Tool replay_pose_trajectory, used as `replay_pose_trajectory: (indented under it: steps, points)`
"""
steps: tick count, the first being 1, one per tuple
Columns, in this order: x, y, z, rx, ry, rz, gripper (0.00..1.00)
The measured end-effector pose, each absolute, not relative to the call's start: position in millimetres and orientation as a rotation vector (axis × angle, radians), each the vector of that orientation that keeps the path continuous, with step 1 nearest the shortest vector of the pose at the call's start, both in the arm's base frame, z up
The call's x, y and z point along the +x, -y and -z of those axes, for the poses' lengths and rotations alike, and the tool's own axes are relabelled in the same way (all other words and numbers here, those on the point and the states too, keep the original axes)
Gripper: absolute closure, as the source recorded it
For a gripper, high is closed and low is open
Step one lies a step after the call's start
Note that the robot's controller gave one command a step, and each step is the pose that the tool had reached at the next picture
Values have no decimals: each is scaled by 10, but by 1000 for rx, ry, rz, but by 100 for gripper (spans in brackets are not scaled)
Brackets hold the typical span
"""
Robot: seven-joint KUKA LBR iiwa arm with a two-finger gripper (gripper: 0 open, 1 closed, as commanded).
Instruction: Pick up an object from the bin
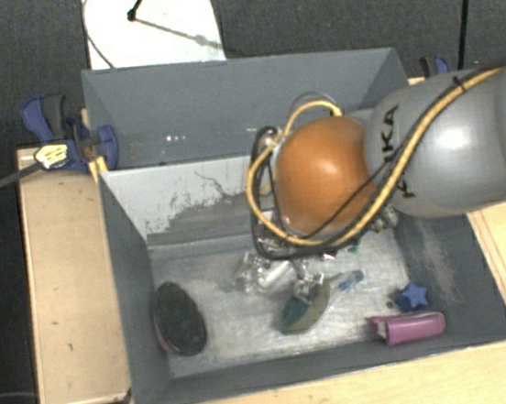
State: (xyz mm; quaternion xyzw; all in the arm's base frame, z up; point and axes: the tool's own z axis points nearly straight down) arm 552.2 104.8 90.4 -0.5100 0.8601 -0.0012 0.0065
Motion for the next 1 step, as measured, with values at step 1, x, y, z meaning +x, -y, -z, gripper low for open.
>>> replay_pose_trajectory:
  steps: [1]
  points:
    - [5520, -1040, -892, -1588, -2698, 4, 100]
